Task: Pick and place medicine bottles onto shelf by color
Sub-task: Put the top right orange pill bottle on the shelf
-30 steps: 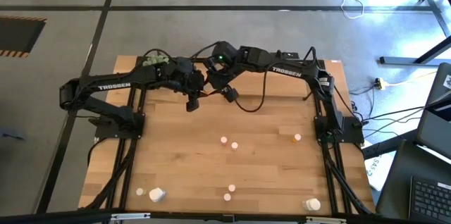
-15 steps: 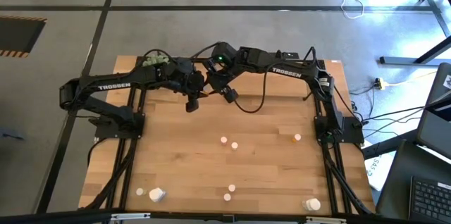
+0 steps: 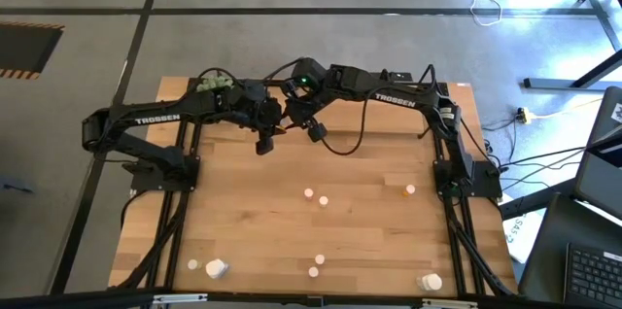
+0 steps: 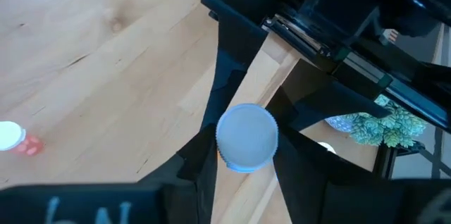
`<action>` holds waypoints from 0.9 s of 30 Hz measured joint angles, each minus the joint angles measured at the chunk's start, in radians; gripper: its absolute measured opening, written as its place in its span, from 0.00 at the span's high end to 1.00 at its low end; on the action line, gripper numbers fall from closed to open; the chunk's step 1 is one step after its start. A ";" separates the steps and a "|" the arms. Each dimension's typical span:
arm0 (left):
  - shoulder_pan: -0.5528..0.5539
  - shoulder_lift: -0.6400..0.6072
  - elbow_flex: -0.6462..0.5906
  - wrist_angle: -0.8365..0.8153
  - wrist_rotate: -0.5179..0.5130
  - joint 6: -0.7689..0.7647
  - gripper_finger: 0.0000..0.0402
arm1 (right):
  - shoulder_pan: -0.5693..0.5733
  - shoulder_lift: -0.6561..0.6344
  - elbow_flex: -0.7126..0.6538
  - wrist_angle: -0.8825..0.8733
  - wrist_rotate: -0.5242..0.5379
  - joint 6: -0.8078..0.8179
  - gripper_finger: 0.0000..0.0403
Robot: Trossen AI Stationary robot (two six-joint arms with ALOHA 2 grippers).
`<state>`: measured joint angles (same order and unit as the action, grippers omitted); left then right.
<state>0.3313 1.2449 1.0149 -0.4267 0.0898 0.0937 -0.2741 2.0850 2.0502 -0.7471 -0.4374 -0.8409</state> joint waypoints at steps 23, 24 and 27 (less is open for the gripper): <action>0.000 0.000 0.000 0.001 -0.031 -0.051 0.62 | 0.000 -0.002 0.000 0.000 -0.002 0.054 0.69; 0.000 0.000 0.000 0.000 -0.031 -0.062 0.62 | 0.000 -0.002 0.000 -0.001 -0.002 0.055 0.69; 0.000 0.000 0.000 -0.001 -0.025 -0.067 0.62 | 0.000 -0.003 0.000 -0.008 -0.002 0.056 0.69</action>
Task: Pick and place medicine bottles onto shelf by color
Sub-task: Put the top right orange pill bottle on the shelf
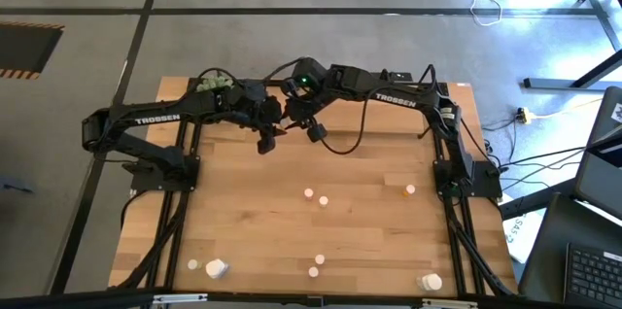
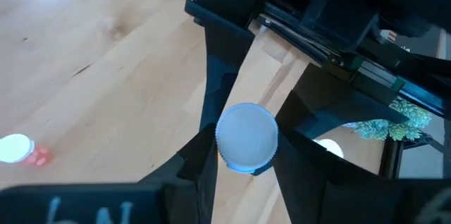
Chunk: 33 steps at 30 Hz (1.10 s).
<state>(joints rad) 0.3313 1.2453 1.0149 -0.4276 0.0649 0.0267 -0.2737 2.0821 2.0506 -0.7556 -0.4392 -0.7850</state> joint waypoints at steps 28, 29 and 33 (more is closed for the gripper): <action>0.002 -0.110 0.002 -0.071 -0.003 -0.061 0.62 | -0.082 -0.056 0.001 -0.161 0.024 0.260 0.69; 0.002 -0.113 0.002 -0.067 -0.003 -0.061 0.62 | -0.089 -0.065 0.001 -0.170 0.040 0.279 0.69; 0.004 -0.133 0.001 -0.068 -0.006 -0.059 0.62 | -0.121 -0.102 0.002 -0.224 0.123 0.296 0.69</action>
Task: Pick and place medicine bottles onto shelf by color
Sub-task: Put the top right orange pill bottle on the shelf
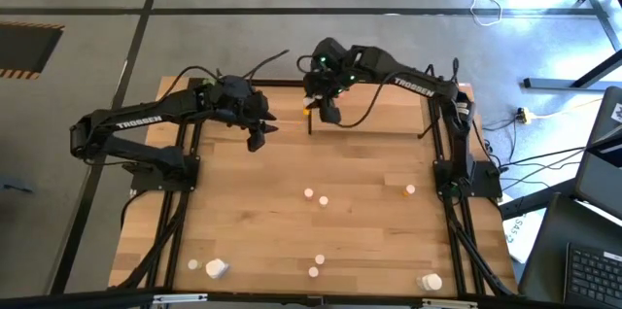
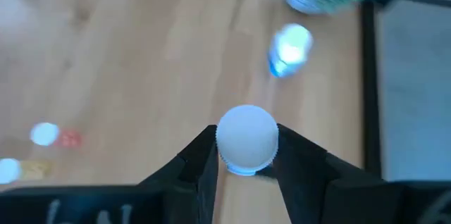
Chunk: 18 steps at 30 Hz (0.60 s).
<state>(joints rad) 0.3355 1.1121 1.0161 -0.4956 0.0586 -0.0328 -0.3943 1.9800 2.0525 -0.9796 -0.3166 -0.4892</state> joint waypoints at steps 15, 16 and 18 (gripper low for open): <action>0.001 -0.003 0.000 -0.013 -0.048 0.010 0.62 | -0.224 -0.119 0.000 -0.255 -0.053 -0.002 0.69; 0.000 -0.003 0.000 -0.013 -0.048 0.010 0.62 | -0.240 -0.119 0.000 -0.271 -0.053 -0.002 0.69; 0.000 -0.003 0.000 -0.013 -0.049 0.010 0.62 | -0.275 -0.119 0.000 -0.302 -0.056 -0.002 0.69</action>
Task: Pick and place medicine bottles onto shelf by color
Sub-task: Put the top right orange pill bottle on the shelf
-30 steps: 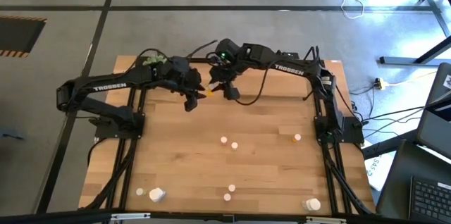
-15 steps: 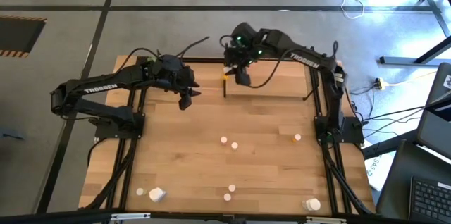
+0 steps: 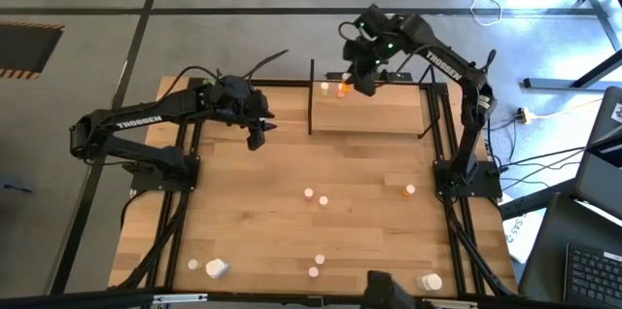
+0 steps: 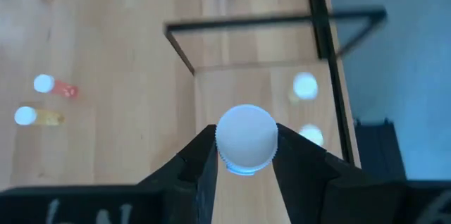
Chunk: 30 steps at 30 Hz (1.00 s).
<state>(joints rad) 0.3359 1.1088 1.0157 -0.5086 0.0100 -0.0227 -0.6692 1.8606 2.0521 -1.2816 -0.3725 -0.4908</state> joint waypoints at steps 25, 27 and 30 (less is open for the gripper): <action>0.000 0.000 0.000 0.001 -0.072 0.000 0.62 | -0.150 -0.187 -0.610 0.463 0.201 0.280 0.69; 0.000 0.000 0.000 0.001 -0.072 0.000 0.62 | -0.154 -0.187 -0.649 0.504 0.206 0.331 0.69; 0.000 0.000 0.000 0.002 -0.072 0.000 0.62 | -0.154 -0.183 -0.700 0.556 0.247 0.381 0.69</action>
<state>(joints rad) 0.3359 1.1091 1.0153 -0.5068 -0.0620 -0.0227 -0.8228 1.6774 1.3525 -0.7253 -0.1260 -0.1100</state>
